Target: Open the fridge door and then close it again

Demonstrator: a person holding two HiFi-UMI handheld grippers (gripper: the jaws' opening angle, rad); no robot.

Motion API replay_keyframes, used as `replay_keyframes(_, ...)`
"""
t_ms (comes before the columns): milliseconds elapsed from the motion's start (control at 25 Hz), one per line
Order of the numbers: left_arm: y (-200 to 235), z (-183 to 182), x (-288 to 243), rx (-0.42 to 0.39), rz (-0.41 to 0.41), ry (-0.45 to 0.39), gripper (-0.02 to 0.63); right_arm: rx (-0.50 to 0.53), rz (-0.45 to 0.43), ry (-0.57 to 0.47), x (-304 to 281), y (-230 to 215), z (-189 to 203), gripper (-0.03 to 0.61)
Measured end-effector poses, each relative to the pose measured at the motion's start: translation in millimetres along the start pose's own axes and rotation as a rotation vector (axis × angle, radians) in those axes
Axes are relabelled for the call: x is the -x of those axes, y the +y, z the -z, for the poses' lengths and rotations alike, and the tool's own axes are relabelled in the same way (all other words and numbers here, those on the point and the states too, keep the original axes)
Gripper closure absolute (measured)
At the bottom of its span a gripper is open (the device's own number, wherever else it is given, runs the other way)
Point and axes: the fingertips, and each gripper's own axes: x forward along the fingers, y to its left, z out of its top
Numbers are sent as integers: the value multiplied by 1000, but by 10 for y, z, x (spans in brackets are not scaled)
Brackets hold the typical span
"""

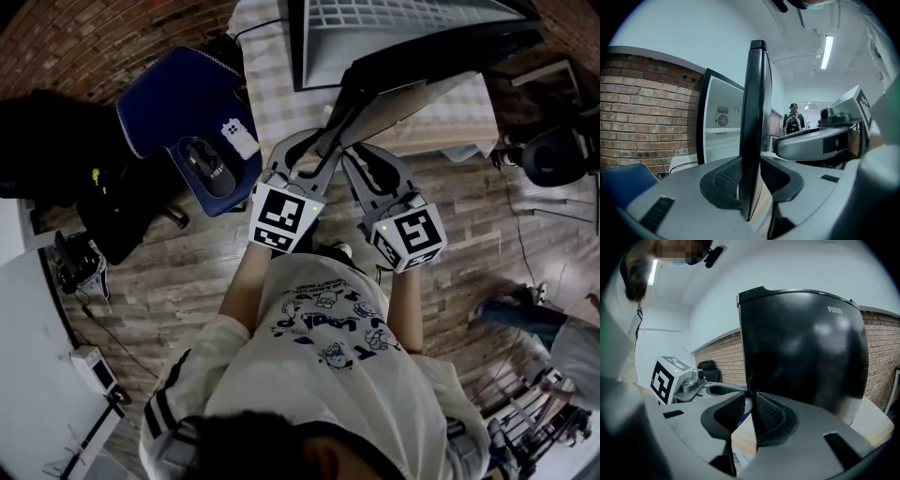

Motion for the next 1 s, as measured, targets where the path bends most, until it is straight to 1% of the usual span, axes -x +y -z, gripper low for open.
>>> replay_keyframes(240,325,-36,-89,11,9,-10,491,0,-10,7,-337,-83,-71,489)
replay_keyframes(360,495,-43,-132,25,-3,-17,491,4,-10,9,-493,-114,-105,489)
replay_keyframes(440,586,-55,-167,28,-15,-20,507,4,-2,10,-570,-141,-122,489)
replay_keyframes(760,914,-122,-321,22,-34,-27,526,-9,18,18,-784,-244,-161,489)
replay_keyframes(1000,1144,-167,-458,3,-39,-22,526,-18,28,27,-896,-329,-170,489)
